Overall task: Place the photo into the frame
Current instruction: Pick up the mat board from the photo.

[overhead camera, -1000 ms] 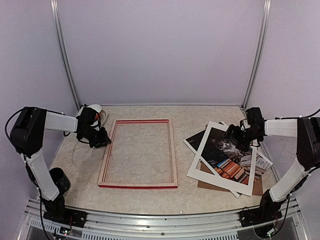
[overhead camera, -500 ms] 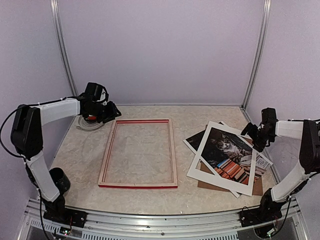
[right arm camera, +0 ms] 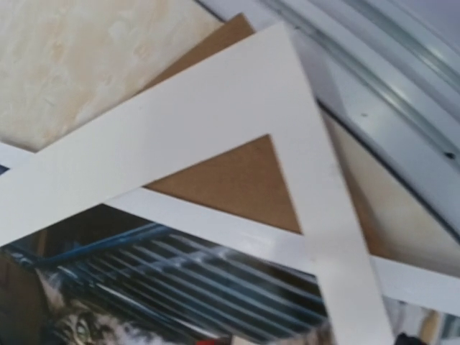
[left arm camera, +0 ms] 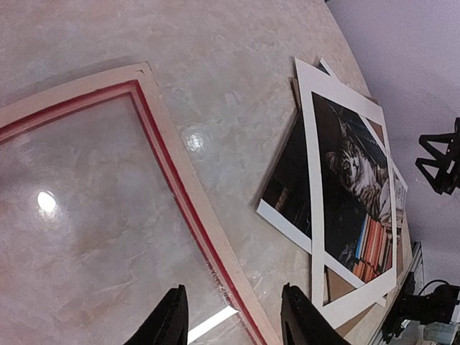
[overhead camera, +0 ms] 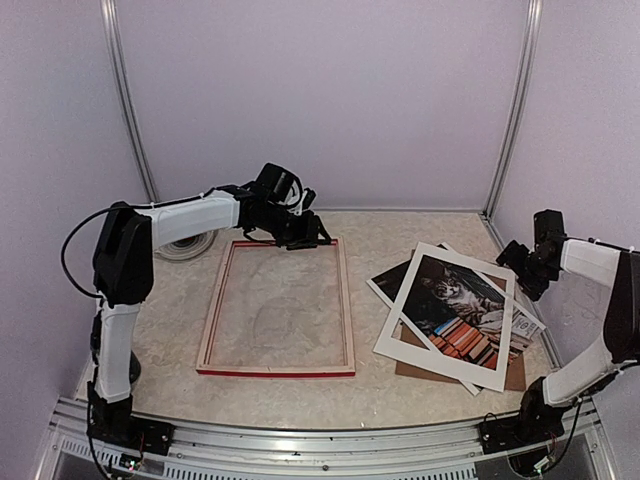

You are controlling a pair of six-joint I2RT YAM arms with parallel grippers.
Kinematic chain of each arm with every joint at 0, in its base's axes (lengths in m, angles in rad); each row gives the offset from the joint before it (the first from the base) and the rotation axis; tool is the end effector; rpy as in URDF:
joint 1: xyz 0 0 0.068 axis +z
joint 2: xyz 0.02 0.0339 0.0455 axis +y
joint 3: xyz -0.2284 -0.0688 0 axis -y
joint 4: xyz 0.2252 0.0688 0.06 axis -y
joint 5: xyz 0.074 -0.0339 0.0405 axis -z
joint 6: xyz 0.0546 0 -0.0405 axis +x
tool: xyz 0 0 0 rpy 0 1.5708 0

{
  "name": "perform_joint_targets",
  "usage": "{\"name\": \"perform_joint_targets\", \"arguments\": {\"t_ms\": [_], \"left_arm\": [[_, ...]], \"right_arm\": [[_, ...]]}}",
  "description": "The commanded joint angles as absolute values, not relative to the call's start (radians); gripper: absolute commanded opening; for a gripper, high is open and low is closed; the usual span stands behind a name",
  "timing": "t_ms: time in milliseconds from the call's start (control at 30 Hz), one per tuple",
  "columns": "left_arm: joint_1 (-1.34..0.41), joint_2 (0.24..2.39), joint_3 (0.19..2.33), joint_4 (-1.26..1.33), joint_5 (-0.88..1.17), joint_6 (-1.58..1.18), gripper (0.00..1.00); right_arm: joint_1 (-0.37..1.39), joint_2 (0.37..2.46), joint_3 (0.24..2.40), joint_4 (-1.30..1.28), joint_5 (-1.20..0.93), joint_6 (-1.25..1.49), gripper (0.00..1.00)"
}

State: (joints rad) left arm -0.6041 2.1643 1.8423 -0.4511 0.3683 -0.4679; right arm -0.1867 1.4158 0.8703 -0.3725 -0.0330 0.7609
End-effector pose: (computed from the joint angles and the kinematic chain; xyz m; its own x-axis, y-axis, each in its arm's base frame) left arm 0.3755 -0.2830 0.2012 -0.8476 0.0738 -0.5254 0.4030 0.7336 -0.5472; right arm 0.2818 -0.0514 0.1715 -0.4510 0.7866 -0.4218 0.6584 0.6123 0.4378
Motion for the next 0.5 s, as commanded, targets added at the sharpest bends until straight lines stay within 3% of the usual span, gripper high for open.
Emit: {"name": "perform_joint_targets", "arguments": {"t_ms": [0,467], "left_arm": [[-0.641,2.234,1.937,-0.451,0.483,-0.444,0.45],[-0.747,2.364,2.069,-0.421,0.499,-0.458,0.47]], "right_arm": [[-0.199,1.394,0.851,-0.462,0.034,0.761,0.99],[-0.201,1.592,0.931,-0.344,0.023,0.767,0.99]]}}
